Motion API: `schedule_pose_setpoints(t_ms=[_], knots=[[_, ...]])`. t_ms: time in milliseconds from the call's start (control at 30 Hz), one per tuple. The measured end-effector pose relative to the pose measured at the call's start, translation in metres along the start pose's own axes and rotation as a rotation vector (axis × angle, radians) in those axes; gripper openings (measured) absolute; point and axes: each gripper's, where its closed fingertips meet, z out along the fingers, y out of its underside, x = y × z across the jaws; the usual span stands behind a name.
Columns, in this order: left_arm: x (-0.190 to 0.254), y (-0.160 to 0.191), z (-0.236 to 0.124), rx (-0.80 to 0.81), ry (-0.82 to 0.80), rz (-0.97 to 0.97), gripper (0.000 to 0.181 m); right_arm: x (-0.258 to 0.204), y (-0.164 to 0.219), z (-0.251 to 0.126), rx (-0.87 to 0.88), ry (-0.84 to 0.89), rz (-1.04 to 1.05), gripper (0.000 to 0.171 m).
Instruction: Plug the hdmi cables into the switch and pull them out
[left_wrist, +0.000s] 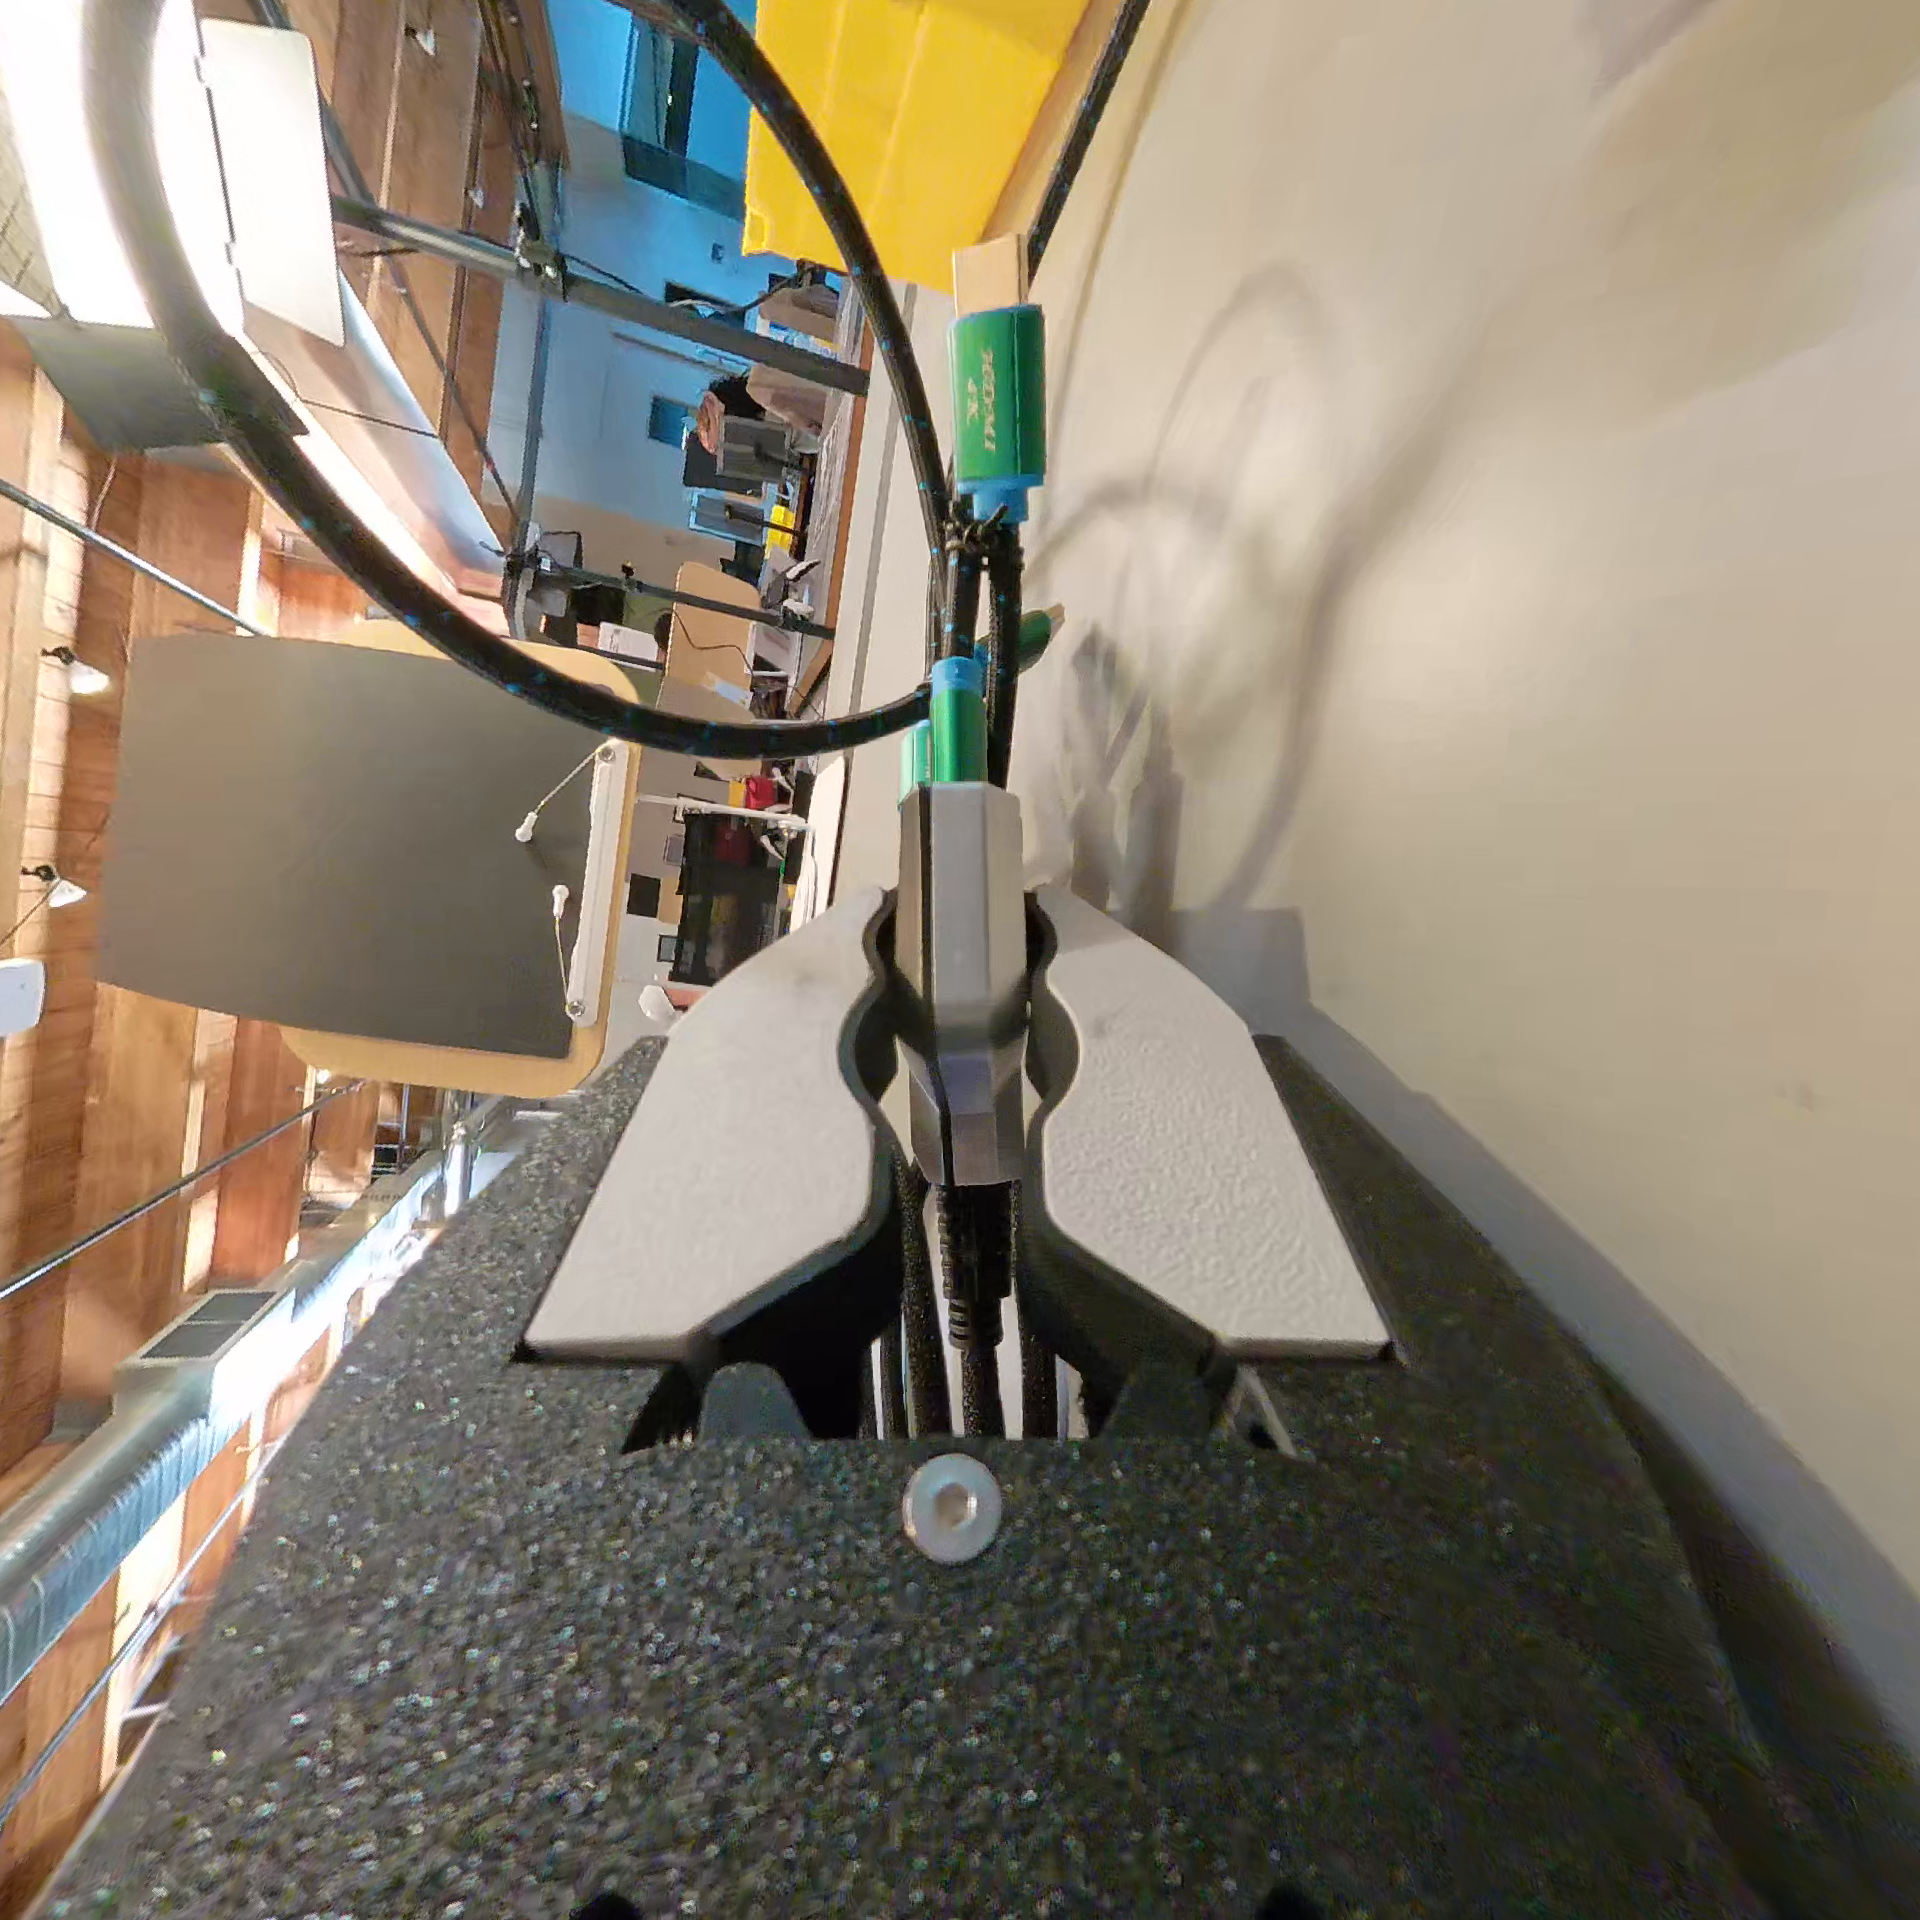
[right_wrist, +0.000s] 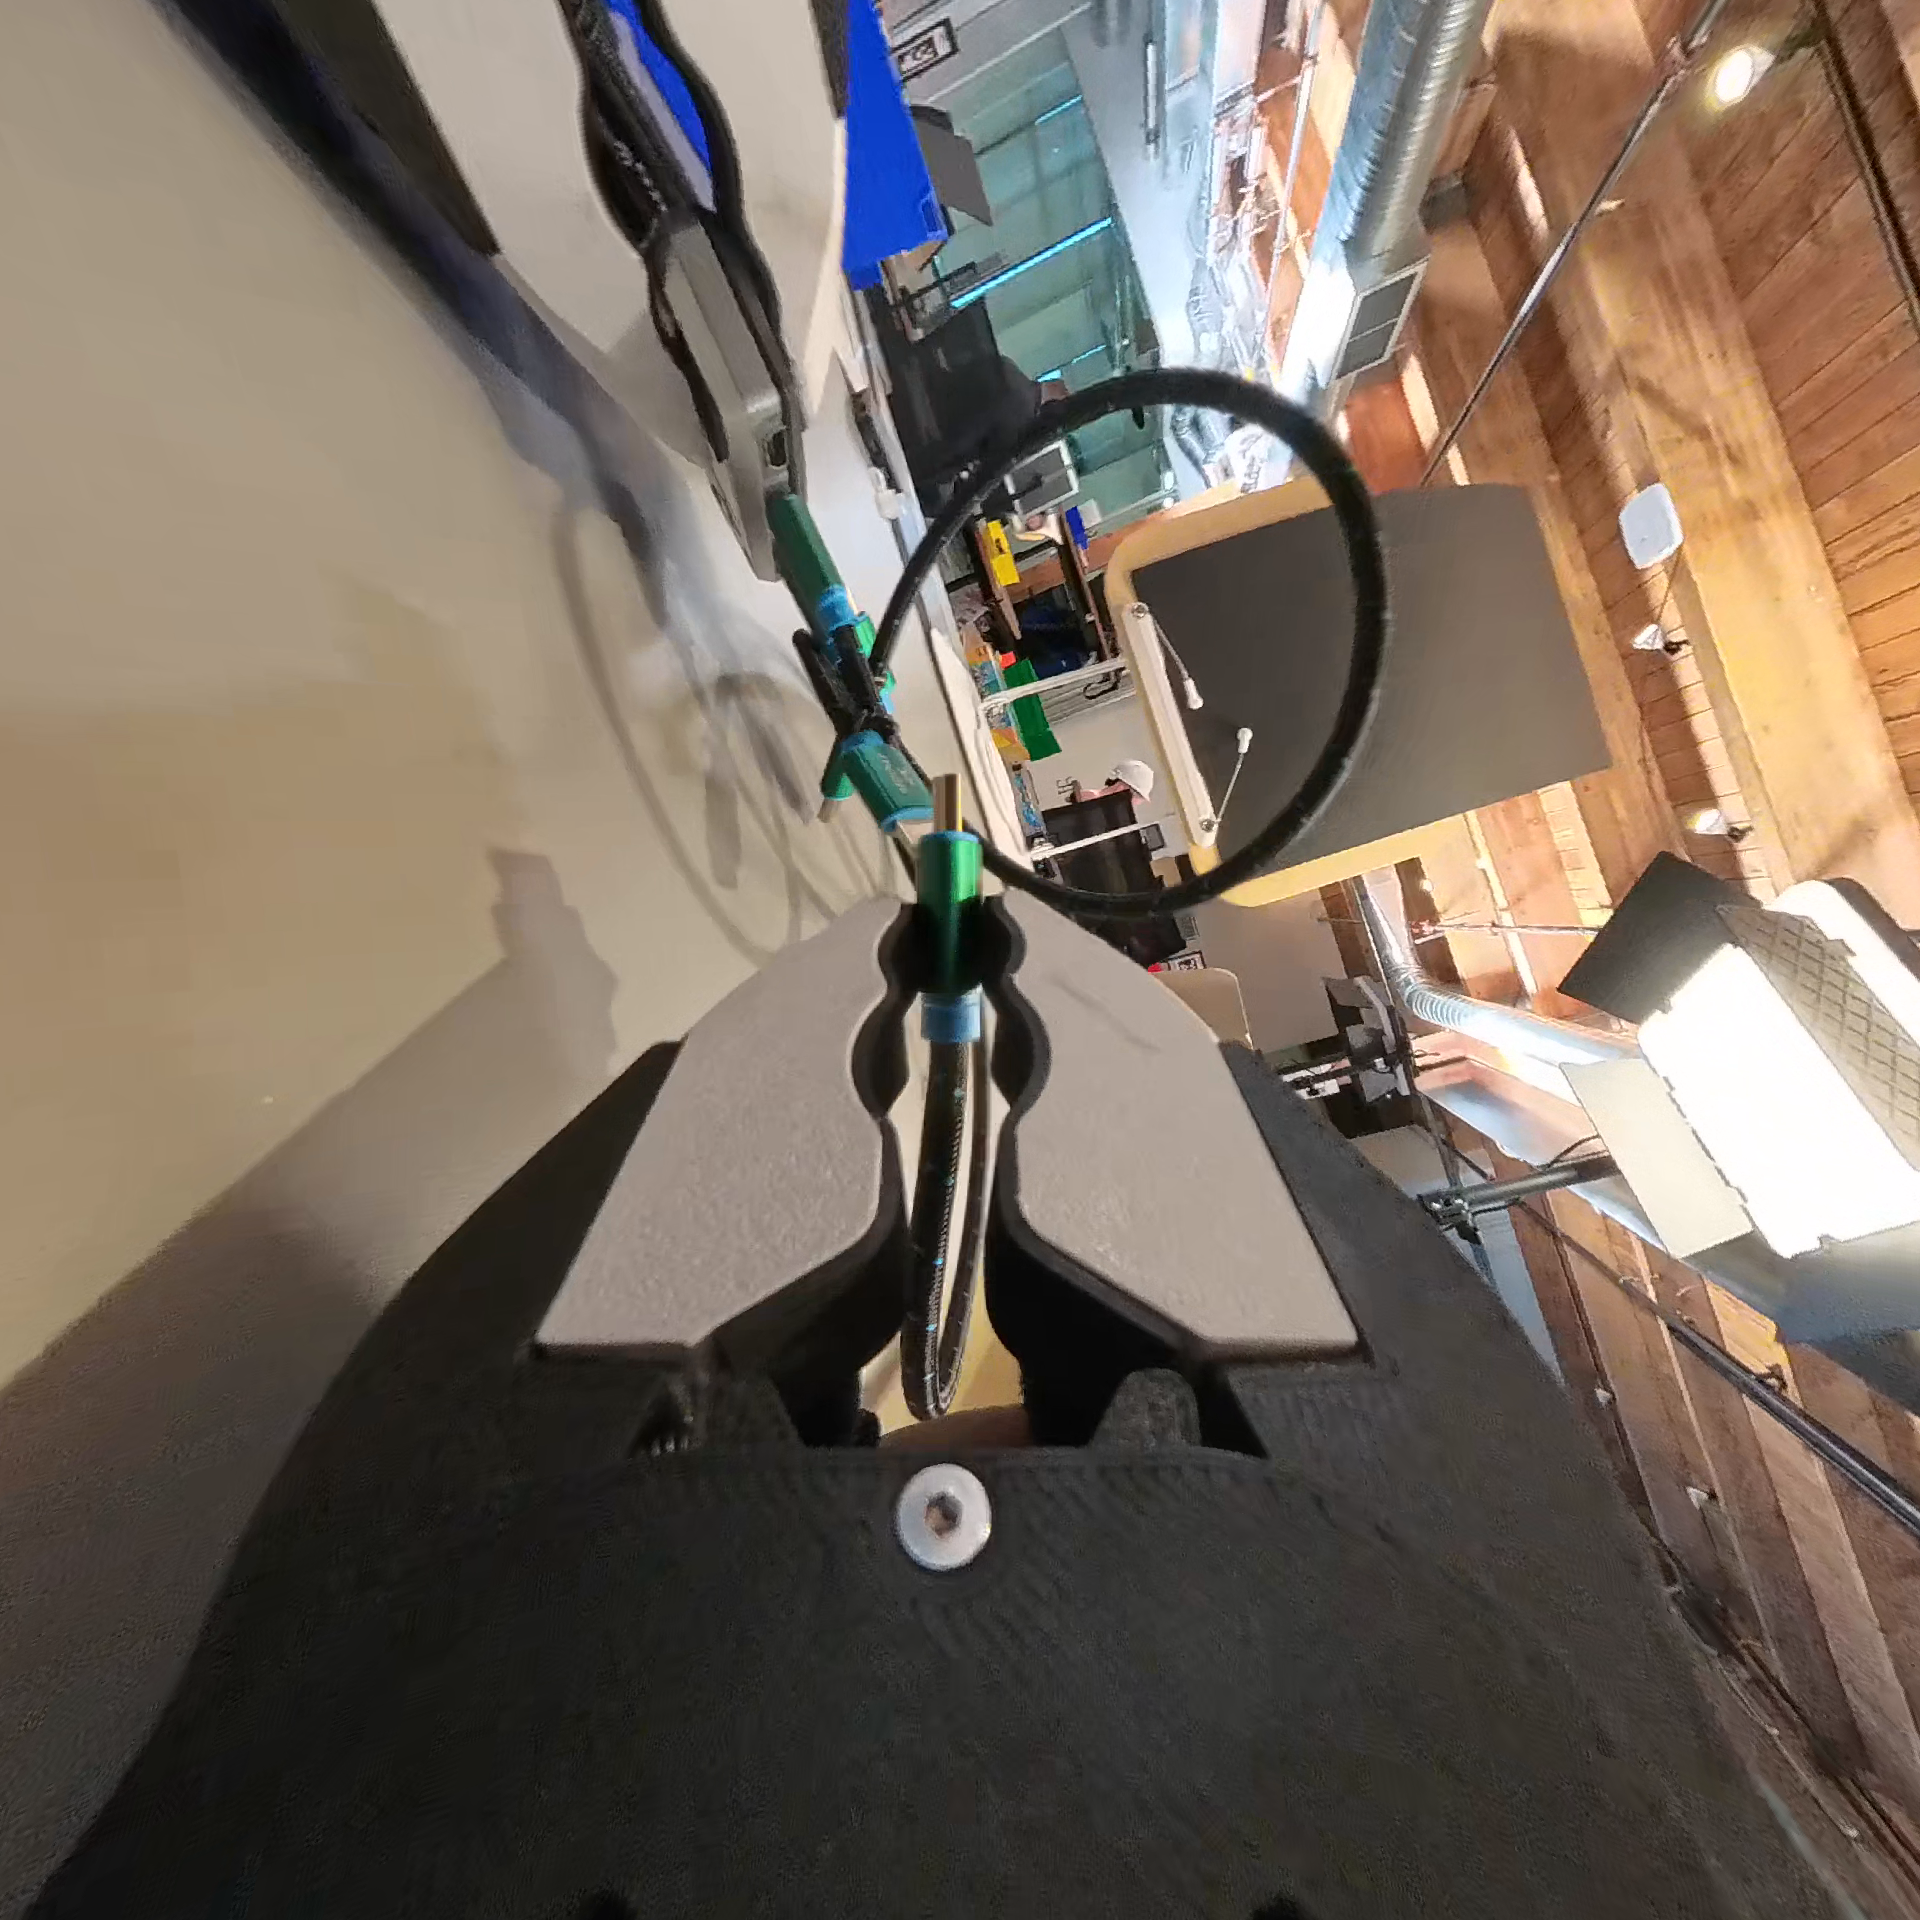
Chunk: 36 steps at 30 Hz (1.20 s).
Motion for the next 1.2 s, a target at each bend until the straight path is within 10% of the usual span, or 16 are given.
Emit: schedule_pose_setpoints(t_ms=[867, 1200], knots=[[-0.056, 0.033, -0.020, -0.041, -0.224, -0.315, 0.021, 0.232, 0.012, -0.068, -0.015, 0.458, 0.382, 0.012], [-0.050, 0.032, -0.017, -0.059, -0.202, -0.277, 0.022, 0.209, 0.131, -0.088, -0.357, 0.450, 0.399, 0.012]])
